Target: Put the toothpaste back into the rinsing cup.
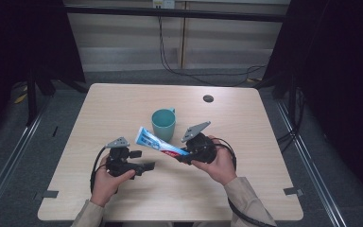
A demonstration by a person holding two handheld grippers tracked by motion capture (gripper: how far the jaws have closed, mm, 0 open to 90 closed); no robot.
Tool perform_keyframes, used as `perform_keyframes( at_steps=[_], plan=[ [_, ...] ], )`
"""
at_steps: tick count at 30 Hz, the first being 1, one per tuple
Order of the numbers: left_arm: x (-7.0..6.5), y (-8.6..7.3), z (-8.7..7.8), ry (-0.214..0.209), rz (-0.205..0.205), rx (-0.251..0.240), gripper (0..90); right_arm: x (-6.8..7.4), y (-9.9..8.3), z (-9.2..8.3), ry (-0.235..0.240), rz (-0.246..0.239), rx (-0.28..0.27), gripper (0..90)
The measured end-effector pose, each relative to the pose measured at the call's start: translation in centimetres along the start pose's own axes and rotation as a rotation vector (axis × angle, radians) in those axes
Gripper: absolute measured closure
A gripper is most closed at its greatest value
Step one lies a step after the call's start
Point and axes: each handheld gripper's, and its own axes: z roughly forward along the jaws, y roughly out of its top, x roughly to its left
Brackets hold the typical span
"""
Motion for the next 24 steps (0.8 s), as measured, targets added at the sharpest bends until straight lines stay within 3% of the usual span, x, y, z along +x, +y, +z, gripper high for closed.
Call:
perform_keyframes(
  at_steps=[9,24],
  plan=[
    [-0.5,0.9,0.4,-0.015,0.009,-0.008,13.3,0.0,0.1,-0.4,0.000,0.004,-0.019,70.3],
    [-0.7,2.4,1.1,-0.056,-0.039,-0.071,15.3,-0.2,0.4,-0.6,-0.002,0.005,-0.041,70.3]
  ],
)
